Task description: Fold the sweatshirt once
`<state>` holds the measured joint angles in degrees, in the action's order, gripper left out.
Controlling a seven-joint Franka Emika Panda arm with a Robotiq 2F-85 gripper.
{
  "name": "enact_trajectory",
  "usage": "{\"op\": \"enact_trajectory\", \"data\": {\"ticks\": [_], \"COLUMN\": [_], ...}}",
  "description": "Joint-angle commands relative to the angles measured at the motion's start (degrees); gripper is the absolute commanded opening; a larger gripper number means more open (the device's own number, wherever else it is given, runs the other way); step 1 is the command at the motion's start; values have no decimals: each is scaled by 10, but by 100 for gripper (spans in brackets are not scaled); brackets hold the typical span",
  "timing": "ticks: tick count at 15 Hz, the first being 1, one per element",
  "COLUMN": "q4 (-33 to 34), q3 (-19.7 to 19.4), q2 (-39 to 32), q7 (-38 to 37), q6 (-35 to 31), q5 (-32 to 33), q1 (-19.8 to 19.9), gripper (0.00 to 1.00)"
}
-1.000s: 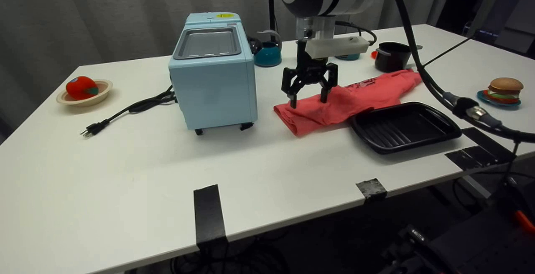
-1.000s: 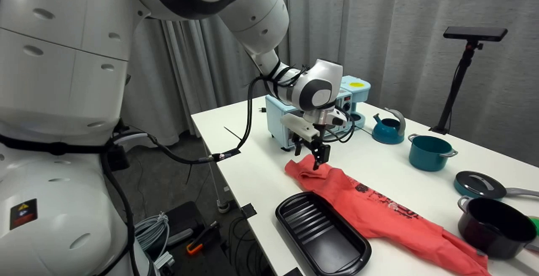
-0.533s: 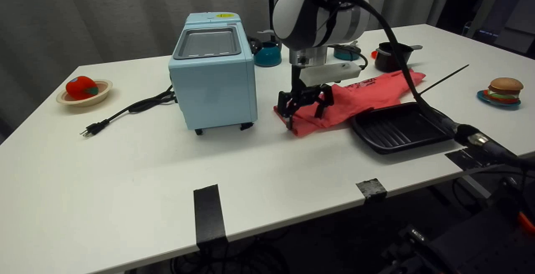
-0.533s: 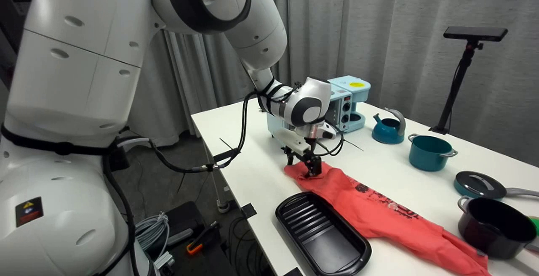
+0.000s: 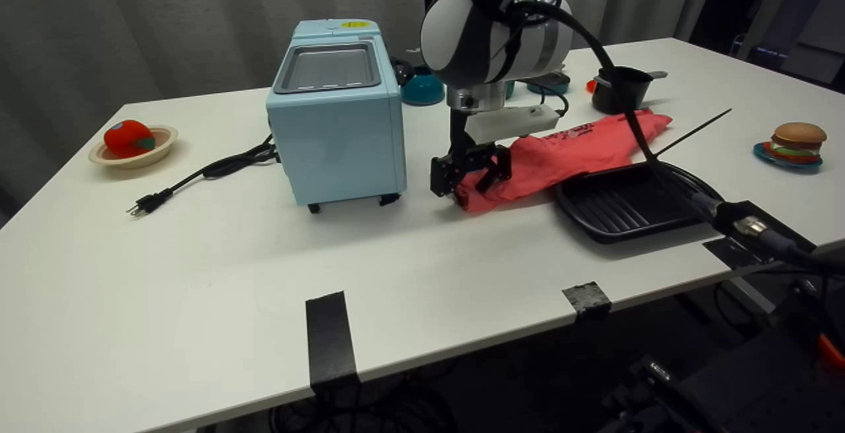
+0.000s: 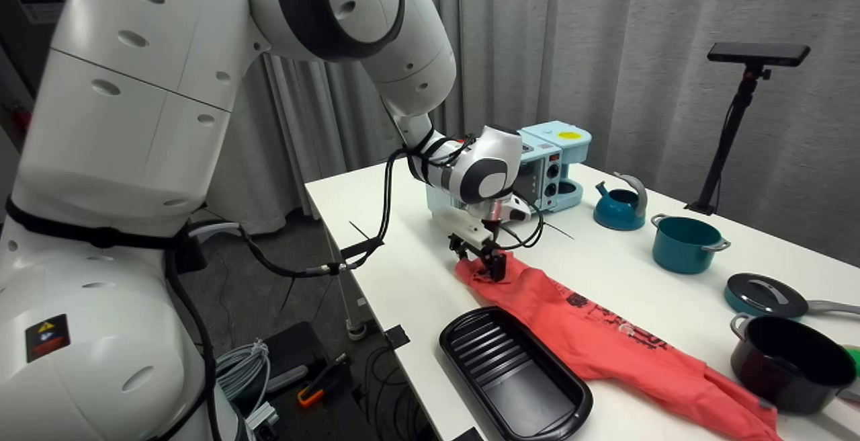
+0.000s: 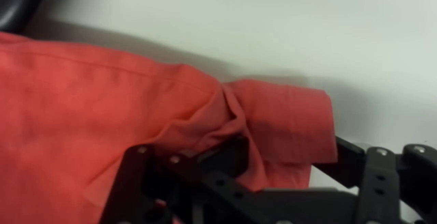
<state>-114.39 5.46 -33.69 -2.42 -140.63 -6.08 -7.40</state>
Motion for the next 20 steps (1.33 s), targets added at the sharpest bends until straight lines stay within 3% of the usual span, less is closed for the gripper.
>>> {"op": "enact_trajectory", "data": {"ticks": [1, 3, 4, 20], "q4": [8, 5, 2, -57], "q3": [0, 2, 3, 29], "q2": [2, 13, 19, 180], "q7": [12, 16, 19, 107], "q6": [2, 5, 5, 17], "q5": [13, 11, 10, -53], "q1": [4, 6, 7, 47], "gripper": [19, 3, 0, 0]}}
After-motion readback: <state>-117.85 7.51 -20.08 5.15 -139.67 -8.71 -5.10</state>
